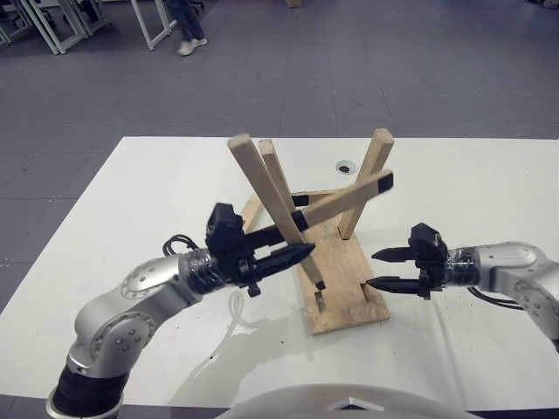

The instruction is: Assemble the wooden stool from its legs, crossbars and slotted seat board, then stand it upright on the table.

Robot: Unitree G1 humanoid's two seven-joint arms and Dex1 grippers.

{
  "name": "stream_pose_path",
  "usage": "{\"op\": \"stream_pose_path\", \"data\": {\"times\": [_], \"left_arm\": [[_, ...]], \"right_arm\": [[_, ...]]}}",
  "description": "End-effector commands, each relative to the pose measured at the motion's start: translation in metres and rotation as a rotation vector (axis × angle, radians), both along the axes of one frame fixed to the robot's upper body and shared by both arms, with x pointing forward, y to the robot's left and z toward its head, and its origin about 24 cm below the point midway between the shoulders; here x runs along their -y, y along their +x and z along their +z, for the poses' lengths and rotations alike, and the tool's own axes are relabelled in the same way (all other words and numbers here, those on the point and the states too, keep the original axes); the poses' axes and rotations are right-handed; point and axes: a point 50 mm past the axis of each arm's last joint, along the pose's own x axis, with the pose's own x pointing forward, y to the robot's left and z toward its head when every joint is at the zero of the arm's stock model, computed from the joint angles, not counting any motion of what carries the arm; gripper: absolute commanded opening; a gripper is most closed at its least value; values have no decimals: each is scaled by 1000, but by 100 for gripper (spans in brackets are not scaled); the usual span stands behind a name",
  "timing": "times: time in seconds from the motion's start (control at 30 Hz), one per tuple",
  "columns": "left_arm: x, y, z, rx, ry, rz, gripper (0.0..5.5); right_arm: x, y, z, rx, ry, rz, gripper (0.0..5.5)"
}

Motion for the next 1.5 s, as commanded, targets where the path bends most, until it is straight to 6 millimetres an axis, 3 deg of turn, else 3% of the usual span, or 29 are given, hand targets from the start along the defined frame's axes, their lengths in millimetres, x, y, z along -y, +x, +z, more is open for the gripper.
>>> {"op": "stream_pose_path", "data": {"times": [0.03, 0.17, 0.33, 0.57, 0.83, 1.03, 1.17, 1.33, 1.5], "left_arm": [[6, -3, -12, 12, 27, -10, 205], [9, 3, -22, 10, 18, 15, 205], [11, -5, -42, -35, 43, -24, 205], [13, 8, -66, -34, 82, -8, 205], [3, 13, -81, 44, 273, -80, 205], [2, -8, -102, 61, 457, -128, 205], [-5, -11, -119, 98, 606, -55, 205], [-3, -10, -125, 38, 542, 16, 205], [-6, -13, -138, 58, 647, -4, 205]], "right_arm": [[-5, -2, -9, 21, -41, 0, 338], [-9, -6, -20, 7, -62, 4, 338], [-9, -11, -31, -9, -119, 46, 338], [-9, -14, -40, -23, -137, 48, 338], [-7, -20, -53, -19, -191, 56, 338], [-3, -23, -57, -10, -209, 36, 338], [14, -26, -55, 40, -184, -37, 338], [56, -50, -59, 118, -241, -90, 338], [76, -28, -54, 223, -204, -245, 338]]}}
